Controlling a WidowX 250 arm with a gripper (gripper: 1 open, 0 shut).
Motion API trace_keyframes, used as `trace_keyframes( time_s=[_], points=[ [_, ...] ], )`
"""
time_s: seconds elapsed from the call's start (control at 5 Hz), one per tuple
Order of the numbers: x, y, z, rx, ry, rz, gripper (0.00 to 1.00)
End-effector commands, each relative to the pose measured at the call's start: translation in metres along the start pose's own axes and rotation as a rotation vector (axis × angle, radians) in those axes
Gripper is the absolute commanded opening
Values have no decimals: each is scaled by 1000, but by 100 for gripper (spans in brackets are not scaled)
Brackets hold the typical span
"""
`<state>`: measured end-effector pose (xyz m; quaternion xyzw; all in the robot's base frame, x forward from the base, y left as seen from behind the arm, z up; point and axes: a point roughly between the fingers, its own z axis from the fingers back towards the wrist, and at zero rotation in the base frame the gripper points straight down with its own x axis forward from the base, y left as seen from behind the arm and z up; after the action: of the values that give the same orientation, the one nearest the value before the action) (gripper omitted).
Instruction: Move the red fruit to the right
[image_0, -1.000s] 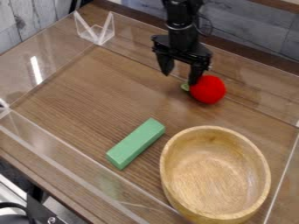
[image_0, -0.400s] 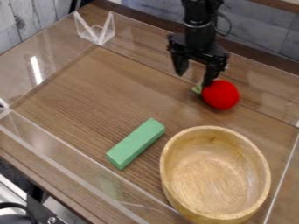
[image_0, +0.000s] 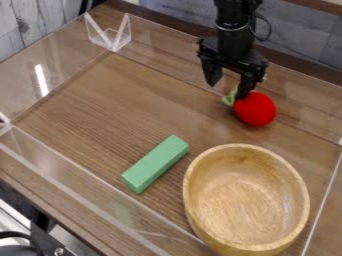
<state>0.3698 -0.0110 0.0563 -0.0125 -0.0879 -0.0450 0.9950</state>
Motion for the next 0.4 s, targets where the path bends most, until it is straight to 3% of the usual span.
trace_keyframes(
  time_s=[0.0,0.2],
  points=[
    [10,4,0,1,-58,-22,100],
    [3,6,-18,-3,-46,-45,100]
  ],
)
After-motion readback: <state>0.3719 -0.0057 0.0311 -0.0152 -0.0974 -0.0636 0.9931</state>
